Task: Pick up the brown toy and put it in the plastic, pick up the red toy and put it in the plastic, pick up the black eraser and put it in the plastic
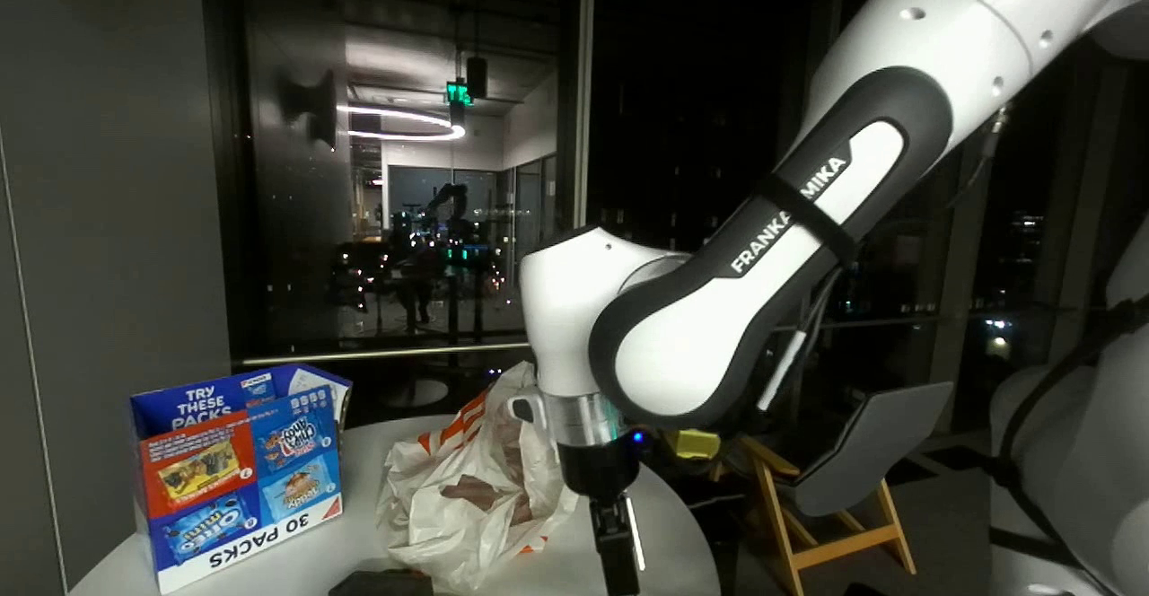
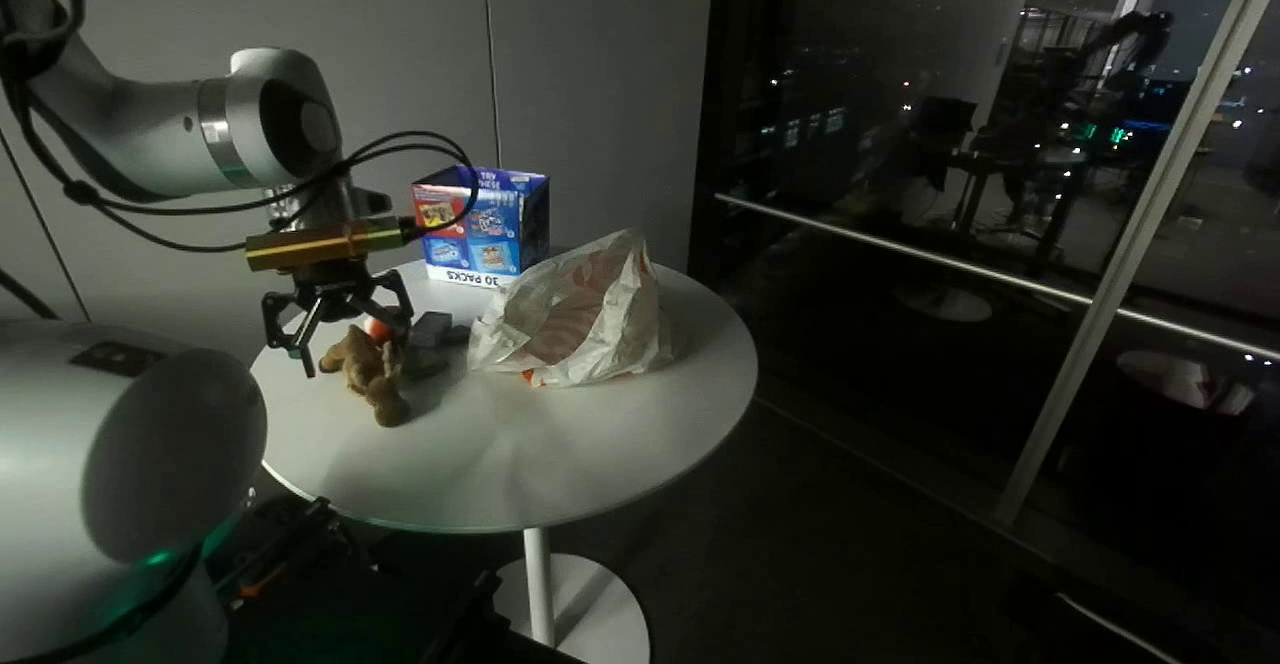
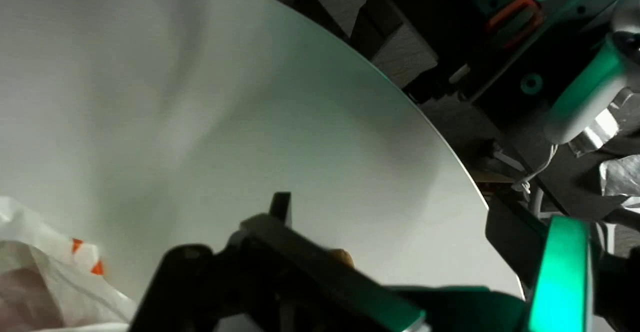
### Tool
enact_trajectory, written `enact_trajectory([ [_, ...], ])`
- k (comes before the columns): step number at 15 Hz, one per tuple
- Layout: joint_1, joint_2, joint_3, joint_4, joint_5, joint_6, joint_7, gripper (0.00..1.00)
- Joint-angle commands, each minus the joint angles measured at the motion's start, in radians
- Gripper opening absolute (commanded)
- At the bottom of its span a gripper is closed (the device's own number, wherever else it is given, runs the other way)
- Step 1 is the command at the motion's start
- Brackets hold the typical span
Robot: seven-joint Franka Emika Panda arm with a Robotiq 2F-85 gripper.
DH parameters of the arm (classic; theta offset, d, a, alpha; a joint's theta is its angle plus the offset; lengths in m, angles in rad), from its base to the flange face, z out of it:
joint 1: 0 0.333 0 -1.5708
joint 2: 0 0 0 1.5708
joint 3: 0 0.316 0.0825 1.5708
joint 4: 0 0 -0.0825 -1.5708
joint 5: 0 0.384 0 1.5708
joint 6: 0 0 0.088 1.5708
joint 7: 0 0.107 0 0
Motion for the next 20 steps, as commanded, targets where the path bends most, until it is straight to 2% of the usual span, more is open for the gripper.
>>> enact_trajectory([
  [1, 0.007, 0.198, 0.03, 0.119, 0.022, 0.111, -0.085, 1.0],
  [3, -0.005, 0.27, 0.046, 0.171, 0.011, 0.166, -0.124, 1.0],
  [6, -0.02, 0.36, 0.063, 0.225, 0.051, 0.237, -0.256, 1.0],
  [8, -0.029, 0.411, 0.079, 0.253, 0.01, 0.271, -0.273, 1.0],
  [11, -0.059, 0.502, 0.095, 0.295, 0.007, 0.295, -0.33, 1.0],
  [18, -0.087, 0.639, 0.075, 0.349, -0.185, 0.343, -0.357, 1.0],
  [20, -0.102, 0.665, 0.08, 0.358, -0.199, 0.339, -0.36, 1.0],
])
